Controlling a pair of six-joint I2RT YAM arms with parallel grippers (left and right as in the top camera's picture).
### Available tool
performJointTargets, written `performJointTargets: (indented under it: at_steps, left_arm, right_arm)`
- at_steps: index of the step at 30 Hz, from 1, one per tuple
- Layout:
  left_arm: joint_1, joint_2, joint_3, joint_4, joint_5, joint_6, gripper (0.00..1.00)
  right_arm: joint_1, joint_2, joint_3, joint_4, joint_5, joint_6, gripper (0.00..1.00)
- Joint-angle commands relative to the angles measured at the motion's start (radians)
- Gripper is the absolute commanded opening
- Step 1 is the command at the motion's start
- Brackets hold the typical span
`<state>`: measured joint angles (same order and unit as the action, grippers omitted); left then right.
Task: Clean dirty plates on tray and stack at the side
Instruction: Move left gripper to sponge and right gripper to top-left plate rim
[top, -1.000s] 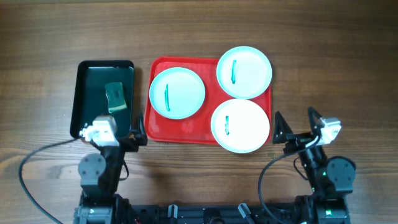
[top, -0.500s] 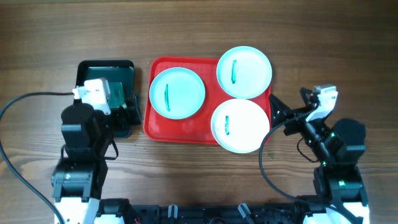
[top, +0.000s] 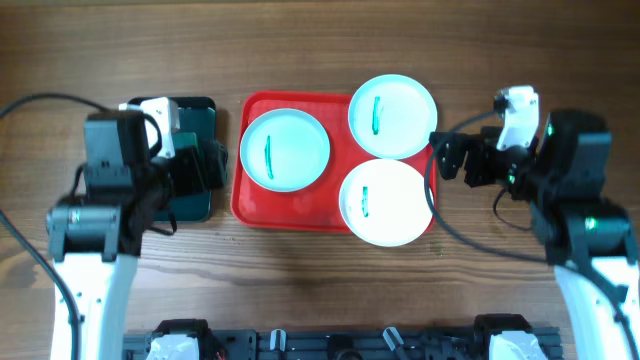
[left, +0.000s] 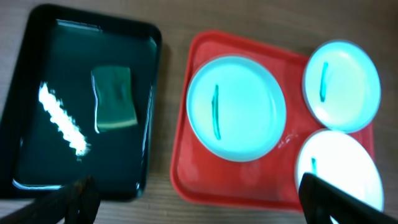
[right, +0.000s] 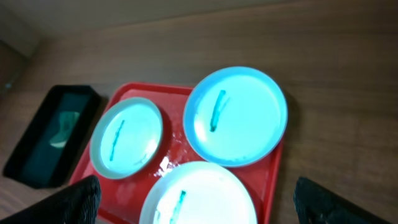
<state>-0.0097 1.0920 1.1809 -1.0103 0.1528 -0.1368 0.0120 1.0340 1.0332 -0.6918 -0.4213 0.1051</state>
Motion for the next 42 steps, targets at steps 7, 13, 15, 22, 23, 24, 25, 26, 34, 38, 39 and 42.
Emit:
performJointTargets:
  at_steps: [7,13,15,22,23,24,25,26,34,38,39,42]
  left_arm:
    - [0.007,0.087,0.12,-0.031,0.094,-0.006,1.0]
    - [0.007,0.087,0.12,-0.025,0.082,-0.006,1.0]
    - [0.011,0.094,0.12,-0.032,-0.034,-0.116,1.0]
    - [0.17,0.185,0.122,-0.1,-0.146,-0.269,1.0]
    - [0.204,0.206,0.123,-0.111,-0.146,-0.268,1.0]
    - [0.223,0.219,0.123,-0.117,-0.146,-0.268,1.0]
    - [0.233,0.23,0.123,-0.125,-0.146,-0.268,1.0]
    - [0.233,0.238,0.123,-0.129,-0.147,-0.267,1.0]
    - [0.233,0.285,0.116,-0.082,-0.147,-0.26,1.0]
    - [0.233,0.285,0.111,-0.084,-0.147,-0.26,1.0]
    - [0.233,0.285,0.111,-0.087,-0.147,-0.26,1.0]
    - [0.231,0.285,0.111,-0.095,-0.146,-0.214,1.0]
  right_arm:
    - [0.005,0.192,0.114,0.043,-0.164,0.079,1.0]
    - [0.129,0.242,0.115,0.023,-0.005,0.124,1.0]
    - [0.18,0.246,0.115,0.023,0.076,0.159,0.99]
    - [0.299,0.452,0.297,-0.062,0.161,0.212,0.88]
    - [0.314,0.523,0.357,-0.098,0.188,0.212,0.87]
    - [0.325,0.569,0.387,-0.111,0.192,0.212,0.83]
    - [0.336,0.62,0.41,-0.116,0.193,0.213,0.78]
    - [0.346,0.657,0.416,-0.109,0.193,0.222,0.71]
    - [0.488,0.918,0.416,0.071,0.197,0.32,0.46]
    - [0.499,0.955,0.416,0.116,0.231,0.347,0.41]
    - [0.499,0.964,0.416,0.126,0.23,0.348,0.41]
    - [0.499,0.978,0.415,0.156,0.23,0.346,0.41]
